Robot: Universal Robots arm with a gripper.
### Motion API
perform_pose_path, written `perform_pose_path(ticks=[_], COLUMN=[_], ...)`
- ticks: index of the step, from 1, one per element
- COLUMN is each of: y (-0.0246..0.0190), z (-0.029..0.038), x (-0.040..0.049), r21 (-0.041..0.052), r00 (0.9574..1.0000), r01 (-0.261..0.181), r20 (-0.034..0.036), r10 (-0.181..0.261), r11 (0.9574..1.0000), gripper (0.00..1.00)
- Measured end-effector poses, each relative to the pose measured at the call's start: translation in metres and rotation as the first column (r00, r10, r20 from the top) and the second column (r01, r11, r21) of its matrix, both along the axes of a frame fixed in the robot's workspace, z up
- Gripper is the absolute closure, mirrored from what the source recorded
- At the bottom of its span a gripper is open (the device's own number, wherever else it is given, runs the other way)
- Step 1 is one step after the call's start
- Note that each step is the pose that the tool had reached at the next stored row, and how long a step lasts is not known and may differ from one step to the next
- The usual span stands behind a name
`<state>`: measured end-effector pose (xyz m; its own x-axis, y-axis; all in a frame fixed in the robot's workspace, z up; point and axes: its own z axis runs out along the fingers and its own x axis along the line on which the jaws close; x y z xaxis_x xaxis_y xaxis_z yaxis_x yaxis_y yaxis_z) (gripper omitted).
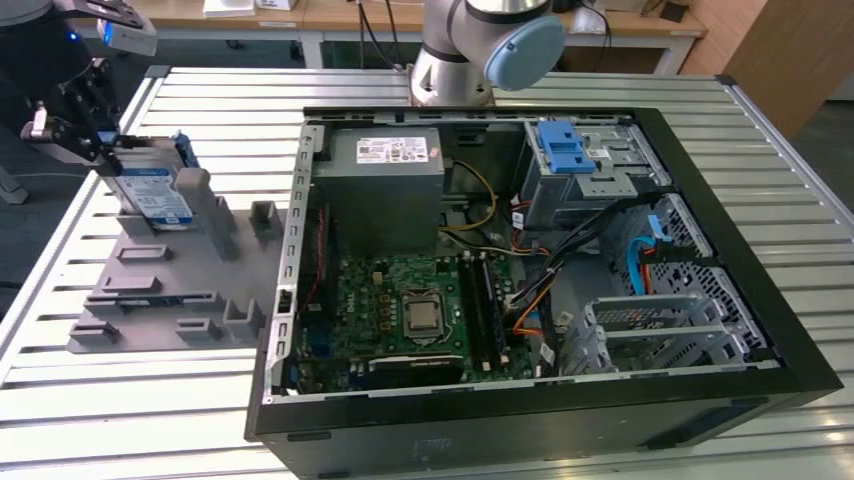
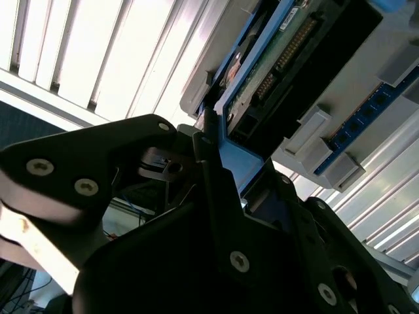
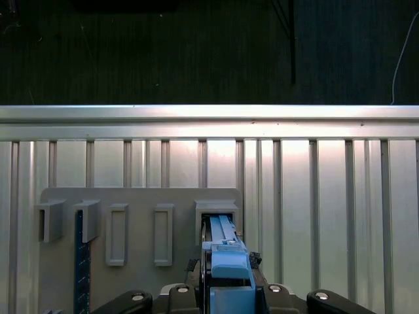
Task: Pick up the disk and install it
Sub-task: 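Pick up the disk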
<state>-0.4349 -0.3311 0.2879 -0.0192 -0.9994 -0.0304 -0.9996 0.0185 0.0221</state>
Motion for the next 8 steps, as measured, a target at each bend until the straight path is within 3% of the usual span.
perform_pose_path(ticks=[4, 8], y=[0.0, 0.0], z=[0.0013, 0.0068], x=[0.0, 0.0], r21=[0.0001, 0.0001], r00=[1.0, 1.0], r01=[0.0, 0.0], r20=[0.0003, 0.0001], r10=[0.0, 0.0], r11=[1.0, 1.0], gripper=[0.64, 0.64])
